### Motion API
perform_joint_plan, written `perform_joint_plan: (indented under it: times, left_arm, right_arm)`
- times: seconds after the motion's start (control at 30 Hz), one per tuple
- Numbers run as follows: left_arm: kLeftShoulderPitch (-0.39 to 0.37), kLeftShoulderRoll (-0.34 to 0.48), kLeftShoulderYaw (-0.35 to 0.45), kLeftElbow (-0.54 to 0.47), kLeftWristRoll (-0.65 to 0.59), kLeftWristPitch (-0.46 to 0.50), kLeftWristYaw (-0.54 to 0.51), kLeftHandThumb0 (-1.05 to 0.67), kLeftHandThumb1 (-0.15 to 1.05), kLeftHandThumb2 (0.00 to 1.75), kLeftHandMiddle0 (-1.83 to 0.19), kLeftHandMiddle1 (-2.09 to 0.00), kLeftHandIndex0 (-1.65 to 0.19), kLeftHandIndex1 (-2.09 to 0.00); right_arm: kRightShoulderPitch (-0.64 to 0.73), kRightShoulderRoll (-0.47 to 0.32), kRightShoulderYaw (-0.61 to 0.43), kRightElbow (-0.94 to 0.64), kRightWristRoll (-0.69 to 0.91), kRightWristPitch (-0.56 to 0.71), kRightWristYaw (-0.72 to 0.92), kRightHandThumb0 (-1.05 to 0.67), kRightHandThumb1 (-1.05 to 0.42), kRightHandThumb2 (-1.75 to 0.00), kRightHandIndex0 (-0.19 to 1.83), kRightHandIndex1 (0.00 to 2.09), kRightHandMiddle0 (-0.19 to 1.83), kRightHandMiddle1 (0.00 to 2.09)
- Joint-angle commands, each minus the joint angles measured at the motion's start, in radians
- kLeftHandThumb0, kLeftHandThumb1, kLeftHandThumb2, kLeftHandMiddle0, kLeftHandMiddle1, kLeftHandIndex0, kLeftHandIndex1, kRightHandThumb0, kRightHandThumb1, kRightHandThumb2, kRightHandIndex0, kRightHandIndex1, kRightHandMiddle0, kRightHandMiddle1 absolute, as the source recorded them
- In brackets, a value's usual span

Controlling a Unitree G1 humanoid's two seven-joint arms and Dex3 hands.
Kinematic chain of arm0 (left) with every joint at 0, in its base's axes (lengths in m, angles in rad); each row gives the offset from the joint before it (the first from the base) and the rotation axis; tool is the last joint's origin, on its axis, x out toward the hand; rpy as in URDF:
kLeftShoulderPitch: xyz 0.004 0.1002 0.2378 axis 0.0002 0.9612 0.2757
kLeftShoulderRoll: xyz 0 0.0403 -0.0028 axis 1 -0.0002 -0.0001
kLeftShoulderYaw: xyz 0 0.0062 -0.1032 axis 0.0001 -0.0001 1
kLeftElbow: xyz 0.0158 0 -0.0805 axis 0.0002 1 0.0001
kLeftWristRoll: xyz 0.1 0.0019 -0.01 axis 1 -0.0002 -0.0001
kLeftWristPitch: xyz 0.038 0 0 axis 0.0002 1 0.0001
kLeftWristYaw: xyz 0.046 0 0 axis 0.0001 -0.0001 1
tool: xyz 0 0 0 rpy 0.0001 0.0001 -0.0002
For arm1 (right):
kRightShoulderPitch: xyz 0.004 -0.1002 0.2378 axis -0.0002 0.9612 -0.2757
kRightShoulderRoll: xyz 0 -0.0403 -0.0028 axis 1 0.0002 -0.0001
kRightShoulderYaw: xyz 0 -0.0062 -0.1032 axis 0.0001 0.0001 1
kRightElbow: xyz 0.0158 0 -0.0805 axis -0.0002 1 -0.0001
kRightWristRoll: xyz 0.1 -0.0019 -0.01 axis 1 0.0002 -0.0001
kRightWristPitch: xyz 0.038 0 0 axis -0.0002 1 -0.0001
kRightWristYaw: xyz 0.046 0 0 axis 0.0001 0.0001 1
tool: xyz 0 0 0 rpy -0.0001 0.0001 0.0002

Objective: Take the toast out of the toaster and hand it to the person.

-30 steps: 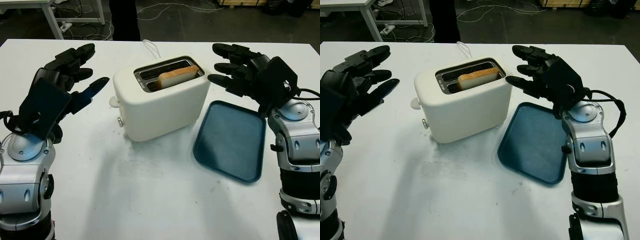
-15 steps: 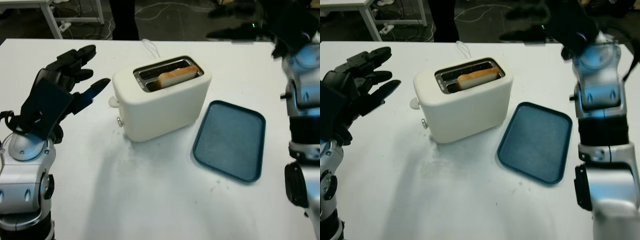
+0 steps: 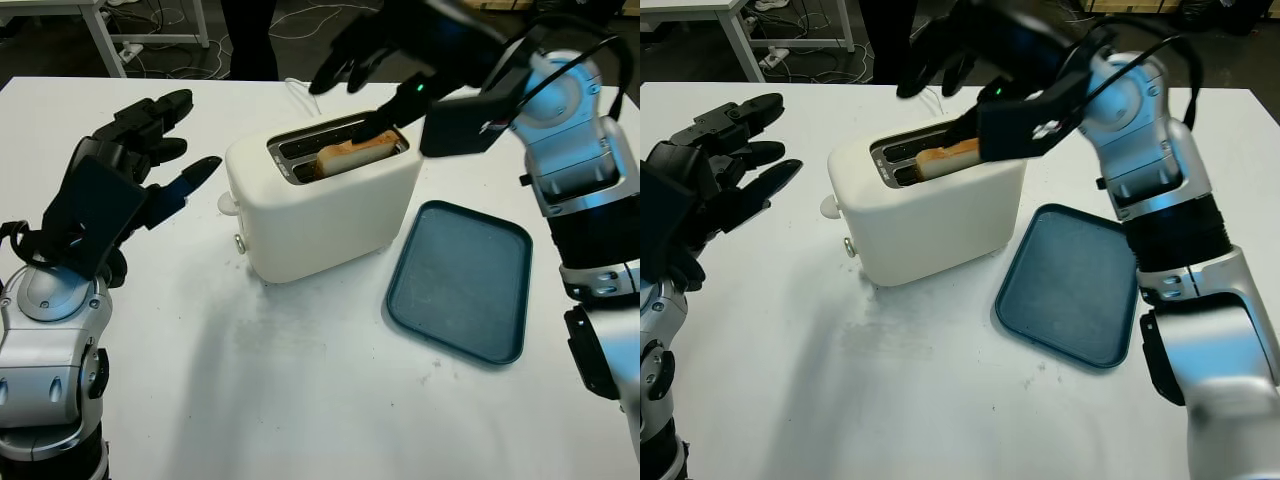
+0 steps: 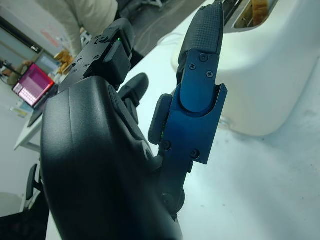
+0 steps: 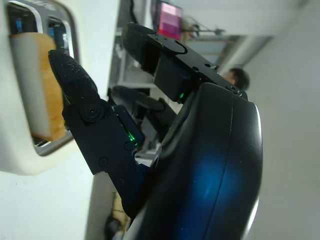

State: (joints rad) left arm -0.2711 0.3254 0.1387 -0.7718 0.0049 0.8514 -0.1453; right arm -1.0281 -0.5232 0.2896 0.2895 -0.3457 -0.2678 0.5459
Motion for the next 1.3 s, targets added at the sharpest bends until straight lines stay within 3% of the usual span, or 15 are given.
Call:
perform_joint_plan:
  times: [0.0,0.73,1.27]
  left_arm:
    - [0.002,0.004,0.004,-0.002,0.0,-0.012,0.003,-0.77,0.92,0.23,-0.03,-0.94,-0.43,-0.04]
    - [0.008,0.004,-0.008,-0.001,-0.017,-0.013,-0.004,-0.77,0.92,0.23,0.0,-0.96,-0.43,-0.06]
    - [0.009,-0.001,-0.005,-0.005,-0.015,-0.001,0.004,-0.78,0.92,0.23,0.0,-0.94,-0.41,-0.06]
  right_arm:
    - [0.001,0.012,0.016,0.024,-0.03,-0.025,-0.012,-0.51,-0.57,0.0,0.91,0.52,1.03,0.14]
    - [0.021,0.025,0.038,0.161,-0.155,-0.139,-0.139,-0.41,-0.59,0.0,0.86,0.69,1.07,0.07]
    - [0.03,0.023,0.057,0.172,-0.154,-0.084,-0.058,-0.39,-0.64,-0.01,0.81,0.89,1.05,0.02]
